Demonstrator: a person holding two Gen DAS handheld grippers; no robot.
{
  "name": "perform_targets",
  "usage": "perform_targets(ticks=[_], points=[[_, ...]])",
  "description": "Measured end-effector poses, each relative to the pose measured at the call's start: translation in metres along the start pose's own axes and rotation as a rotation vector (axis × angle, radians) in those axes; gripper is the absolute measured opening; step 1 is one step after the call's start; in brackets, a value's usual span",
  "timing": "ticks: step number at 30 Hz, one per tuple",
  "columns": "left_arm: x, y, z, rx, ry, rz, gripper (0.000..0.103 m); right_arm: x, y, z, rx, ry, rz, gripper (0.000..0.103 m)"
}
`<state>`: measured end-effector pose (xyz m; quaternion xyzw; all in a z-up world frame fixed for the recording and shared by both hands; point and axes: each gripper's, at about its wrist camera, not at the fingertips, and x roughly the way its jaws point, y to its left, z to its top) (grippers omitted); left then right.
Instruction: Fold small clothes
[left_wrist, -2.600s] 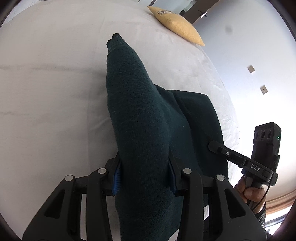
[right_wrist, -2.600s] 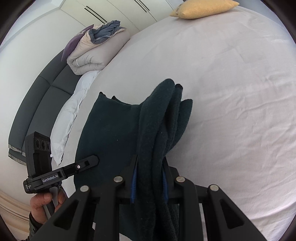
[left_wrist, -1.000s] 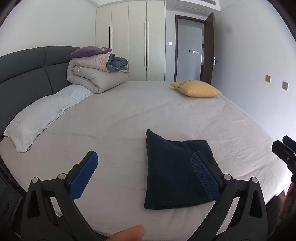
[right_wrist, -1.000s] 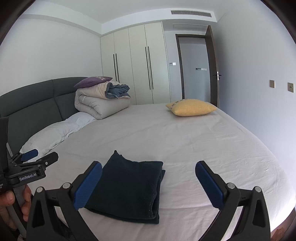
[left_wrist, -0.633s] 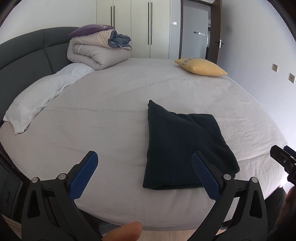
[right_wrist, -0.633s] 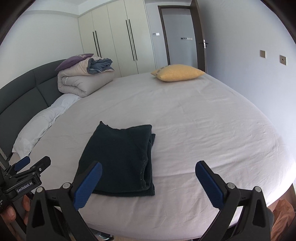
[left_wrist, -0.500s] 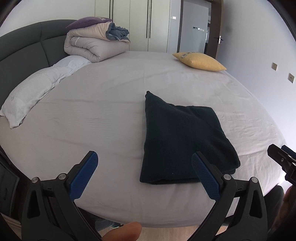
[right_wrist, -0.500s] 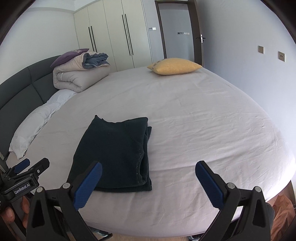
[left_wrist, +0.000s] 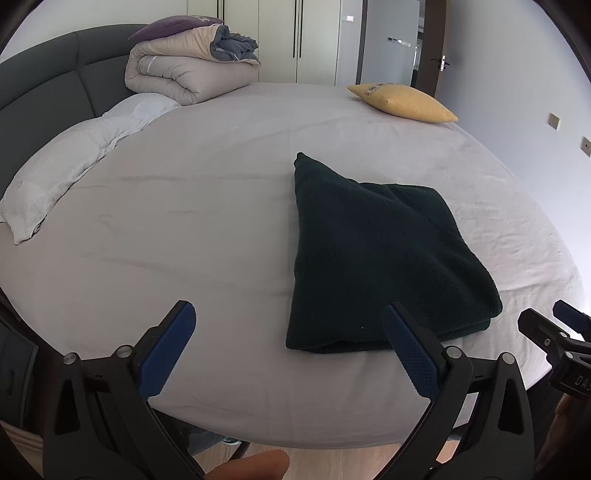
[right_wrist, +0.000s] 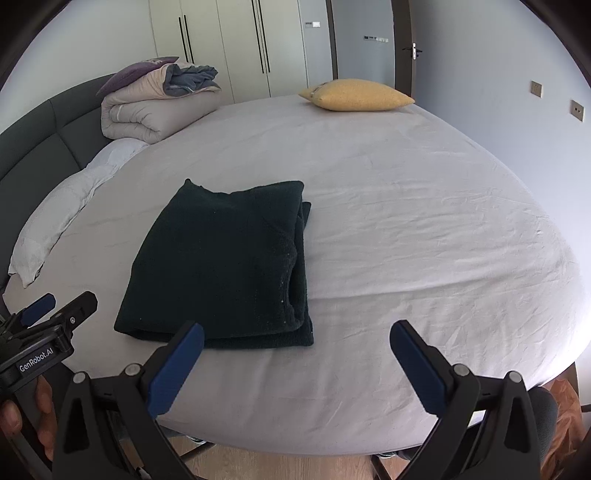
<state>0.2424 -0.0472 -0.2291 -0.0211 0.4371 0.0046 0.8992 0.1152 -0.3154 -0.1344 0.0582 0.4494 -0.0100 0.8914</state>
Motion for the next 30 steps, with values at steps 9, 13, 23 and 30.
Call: perform_targets(ticks=[9, 13, 23, 30], points=[[0.007, 0.001, 0.001, 0.003, 0.005, 0.008, 0.103, 0.005, -0.005, -0.004, 0.012, 0.018, -0.004, 0.103], [0.01, -0.002, 0.0, 0.013, 0.005, 0.008, 0.103, 0.005, -0.004, -0.004, 0.011, 0.017, -0.004, 0.103], [0.015, -0.006, -0.002, 0.014, 0.012, 0.006, 0.103, 0.008, -0.005, -0.008, 0.014, 0.028, -0.005, 0.103], [0.015, -0.006, -0.003, 0.013, 0.014, 0.006, 0.103, 0.008, -0.005, -0.01, 0.016, 0.034, -0.006, 0.103]])
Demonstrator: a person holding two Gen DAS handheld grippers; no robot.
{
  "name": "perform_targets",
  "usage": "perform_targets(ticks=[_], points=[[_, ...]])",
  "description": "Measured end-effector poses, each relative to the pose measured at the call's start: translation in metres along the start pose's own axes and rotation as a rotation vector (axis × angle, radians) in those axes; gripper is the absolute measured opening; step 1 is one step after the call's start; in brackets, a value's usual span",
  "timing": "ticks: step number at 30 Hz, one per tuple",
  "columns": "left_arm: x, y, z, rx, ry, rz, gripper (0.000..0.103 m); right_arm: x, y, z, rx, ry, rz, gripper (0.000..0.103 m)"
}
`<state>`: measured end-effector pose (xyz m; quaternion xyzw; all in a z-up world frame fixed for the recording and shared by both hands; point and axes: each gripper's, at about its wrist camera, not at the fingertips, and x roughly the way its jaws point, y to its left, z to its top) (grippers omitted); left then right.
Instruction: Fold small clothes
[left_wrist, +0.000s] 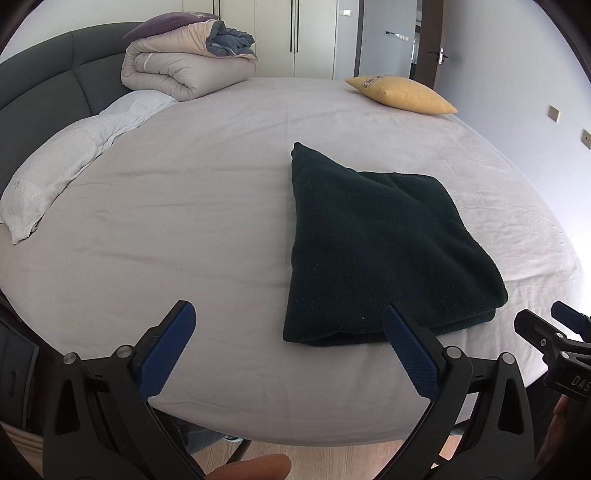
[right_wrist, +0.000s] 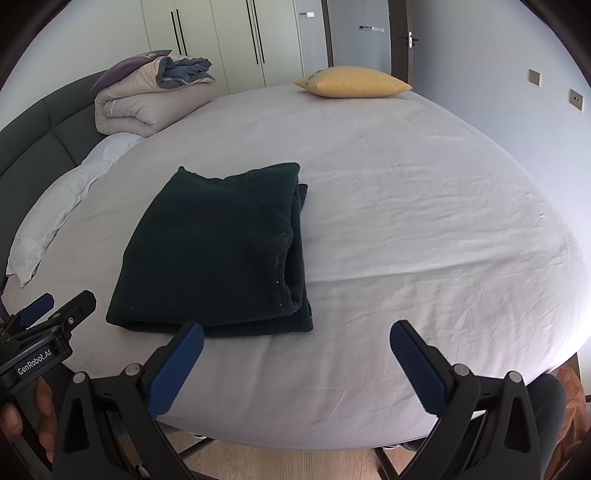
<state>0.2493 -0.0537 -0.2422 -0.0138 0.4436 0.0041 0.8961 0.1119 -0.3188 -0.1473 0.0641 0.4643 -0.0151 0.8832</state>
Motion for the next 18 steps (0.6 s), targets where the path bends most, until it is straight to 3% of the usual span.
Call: perform_targets(ticks=[18], points=[[0.0009, 0.0007, -0.0013, 0.004, 0.013, -0.002, 0.103, 0.001, -0.0008, -0.0011, 0.003, 0.008, 0.0, 0.103]])
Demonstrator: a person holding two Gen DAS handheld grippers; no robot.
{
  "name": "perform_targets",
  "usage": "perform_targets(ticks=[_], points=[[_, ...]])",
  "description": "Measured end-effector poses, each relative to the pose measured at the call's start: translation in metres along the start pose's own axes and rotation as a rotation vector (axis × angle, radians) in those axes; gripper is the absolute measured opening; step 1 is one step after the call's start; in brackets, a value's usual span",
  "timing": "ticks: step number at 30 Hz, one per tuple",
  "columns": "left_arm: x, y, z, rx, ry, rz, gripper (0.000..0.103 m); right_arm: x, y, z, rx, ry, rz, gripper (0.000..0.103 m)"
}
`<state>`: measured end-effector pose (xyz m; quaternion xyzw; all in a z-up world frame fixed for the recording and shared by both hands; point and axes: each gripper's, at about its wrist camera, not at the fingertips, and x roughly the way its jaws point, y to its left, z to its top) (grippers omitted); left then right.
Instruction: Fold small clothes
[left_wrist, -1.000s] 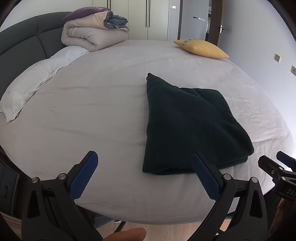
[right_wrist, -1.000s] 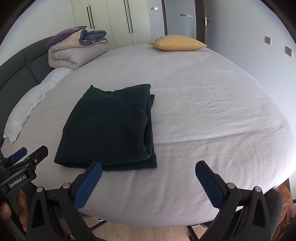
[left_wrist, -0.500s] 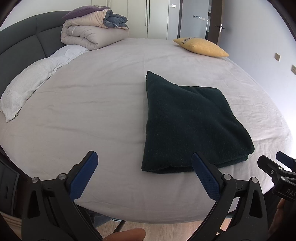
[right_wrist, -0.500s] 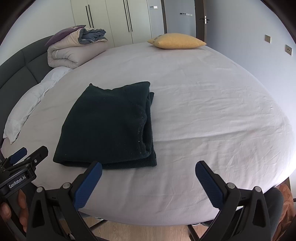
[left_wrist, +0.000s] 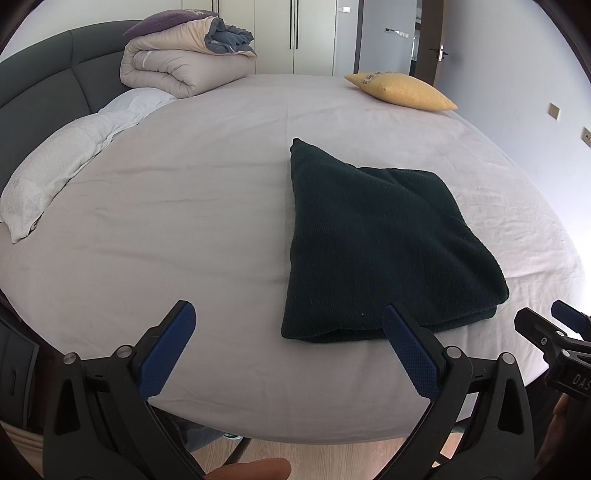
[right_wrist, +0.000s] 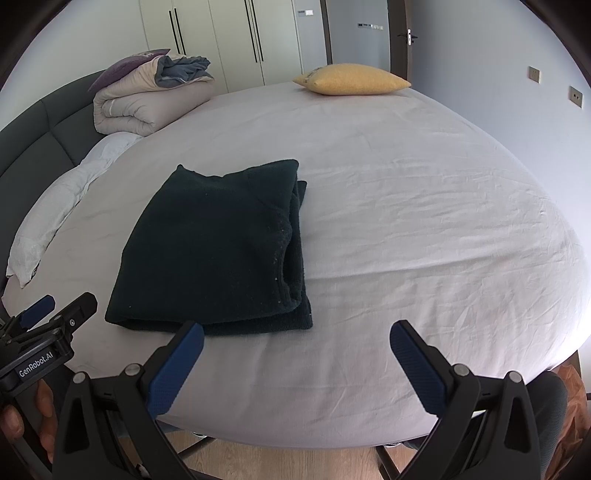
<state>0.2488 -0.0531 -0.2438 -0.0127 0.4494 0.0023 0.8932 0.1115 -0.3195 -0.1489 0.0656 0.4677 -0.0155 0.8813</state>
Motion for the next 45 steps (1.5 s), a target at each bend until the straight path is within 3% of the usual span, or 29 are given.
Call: perform_targets(ticks=[45], points=[[0.0006, 0.005, -0.0033, 0.003, 0.009, -0.002, 0.103, 0.0008, -0.001, -0.0017, 0.004, 0.005, 0.002, 0.103]])
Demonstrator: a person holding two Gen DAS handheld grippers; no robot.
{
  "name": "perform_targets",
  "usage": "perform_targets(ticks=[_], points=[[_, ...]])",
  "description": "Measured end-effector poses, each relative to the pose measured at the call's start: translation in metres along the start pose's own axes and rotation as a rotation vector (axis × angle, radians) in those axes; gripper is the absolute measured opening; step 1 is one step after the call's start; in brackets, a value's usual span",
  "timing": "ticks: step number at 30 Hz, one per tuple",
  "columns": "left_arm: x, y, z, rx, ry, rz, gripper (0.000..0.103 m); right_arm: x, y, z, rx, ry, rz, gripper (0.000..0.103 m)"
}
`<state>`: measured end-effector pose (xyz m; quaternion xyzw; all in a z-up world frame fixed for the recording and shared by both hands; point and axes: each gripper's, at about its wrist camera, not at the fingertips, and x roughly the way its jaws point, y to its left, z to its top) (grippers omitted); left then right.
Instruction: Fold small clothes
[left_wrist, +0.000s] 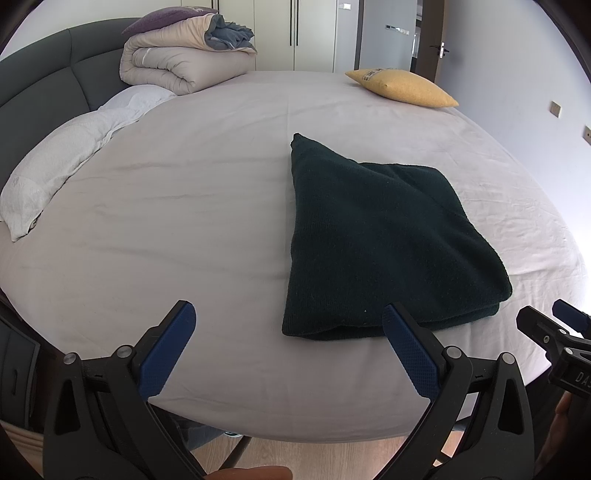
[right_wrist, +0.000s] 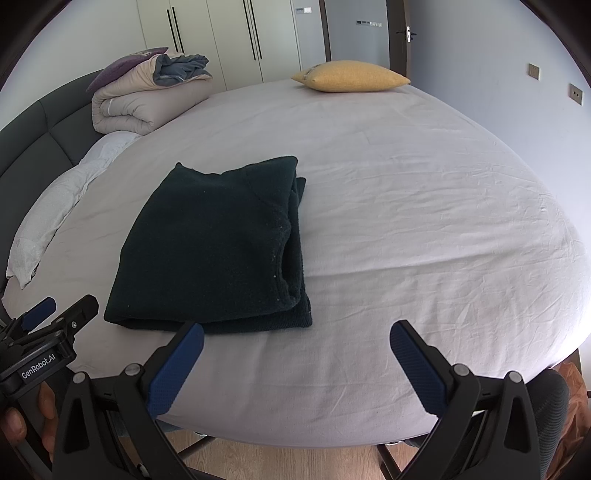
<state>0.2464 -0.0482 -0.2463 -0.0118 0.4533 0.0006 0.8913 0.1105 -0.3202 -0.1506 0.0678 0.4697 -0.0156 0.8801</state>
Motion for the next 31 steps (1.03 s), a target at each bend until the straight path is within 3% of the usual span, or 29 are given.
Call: perform_targets(ticks=[31], points=[[0.003, 0.009, 0.0, 0.015, 0.009, 0.008, 0.103, 0.003, -0.004, -0.001, 0.001, 0.014, 0.005, 0.103]])
